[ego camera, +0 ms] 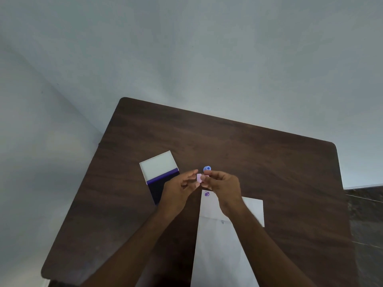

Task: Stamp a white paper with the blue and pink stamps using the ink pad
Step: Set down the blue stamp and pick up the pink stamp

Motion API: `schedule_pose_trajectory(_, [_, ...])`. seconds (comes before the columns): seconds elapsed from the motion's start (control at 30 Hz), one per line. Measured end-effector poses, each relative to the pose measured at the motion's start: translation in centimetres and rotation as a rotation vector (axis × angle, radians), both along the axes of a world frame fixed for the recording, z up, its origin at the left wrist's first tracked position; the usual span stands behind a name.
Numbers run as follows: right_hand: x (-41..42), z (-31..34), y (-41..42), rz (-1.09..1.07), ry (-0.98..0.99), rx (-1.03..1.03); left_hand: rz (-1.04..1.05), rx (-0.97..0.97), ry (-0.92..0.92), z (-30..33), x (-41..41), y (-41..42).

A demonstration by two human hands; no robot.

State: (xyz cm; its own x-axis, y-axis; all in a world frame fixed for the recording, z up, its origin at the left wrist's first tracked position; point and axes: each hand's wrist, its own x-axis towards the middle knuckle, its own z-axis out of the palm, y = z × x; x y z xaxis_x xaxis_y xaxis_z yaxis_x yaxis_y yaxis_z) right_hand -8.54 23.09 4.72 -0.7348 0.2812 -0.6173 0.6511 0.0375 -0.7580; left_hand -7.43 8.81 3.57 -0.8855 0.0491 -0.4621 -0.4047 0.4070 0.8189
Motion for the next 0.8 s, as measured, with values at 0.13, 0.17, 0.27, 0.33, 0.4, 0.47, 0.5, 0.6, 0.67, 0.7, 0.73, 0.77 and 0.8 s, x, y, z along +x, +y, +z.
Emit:
schedule_pose_trajectory(0.13, [0.5, 0.4, -0.8, 0.002, -0.004, -0.108, 0.045, -0.054, 0.073, 0.4, 0.5, -0.9])
schedule_pose_trajectory(0.17, [0.5, 0.3, -0.9, 0.011, 0.0, -0.137, 0.058, -0.05, 0.087, 0.7, 0.5, -1.0])
schedule_pose_trajectory(0.27, [0.8, 0.9, -1.0, 0.007, 0.005, -0.295, 0.09, -0.044, 0.091, 0.9, 0.8, -1.4])
schedule_pose_trajectory(0.33, [1.0, 1.1, -1.0, 0.021, 0.01, -0.352, 0.097, -0.049, 0.097, 1.0, 0.9, -1.6])
schedule_pose_trajectory(0.4, [1.1, 1.1, -1.1, 0.052, 0.019, -0.32, 0.101, -0.052, 0.106, 0.9, 0.8, -1.7])
schedule_pose_trajectory(0.47, [1.1, 1.0, -1.2, 0.065, 0.017, -0.285, 0.1, -0.065, 0.108, 1.1, 0.8, -1.7])
schedule_pose_trajectory(0.5, [1.1, 0.8, -1.2, 0.067, 0.013, -0.272, 0.096, -0.083, 0.11, 1.2, 0.8, -1.7])
schedule_pose_trajectory(0.6, [1.0, 1.0, -1.3, 0.071, 0.005, -0.252, 0.095, -0.092, 0.112, 1.2, 0.8, -1.8])
schedule_pose_trajectory(0.67, [0.9, 1.0, -1.2, 0.073, 0.002, -0.241, 0.091, -0.096, 0.11, 1.1, 0.8, -1.8])
schedule_pose_trajectory(0.7, [0.9, 0.9, -1.2, 0.074, 0.002, -0.237, 0.091, -0.099, 0.111, 1.0, 0.8, -1.8])
schedule_pose_trajectory(0.73, [0.9, 0.9, -1.3, 0.073, 0.0, -0.237, 0.092, -0.101, 0.107, 0.7, 0.8, -1.9])
schedule_pose_trajectory(0.77, [0.9, 0.8, -1.3, 0.071, -0.002, -0.238, 0.09, -0.107, 0.099, 0.4, 0.8, -2.0])
schedule_pose_trajectory(0.8, [0.9, 0.8, -1.3, 0.067, -0.006, -0.237, 0.083, -0.113, 0.087, 0.1, 0.8, -2.1])
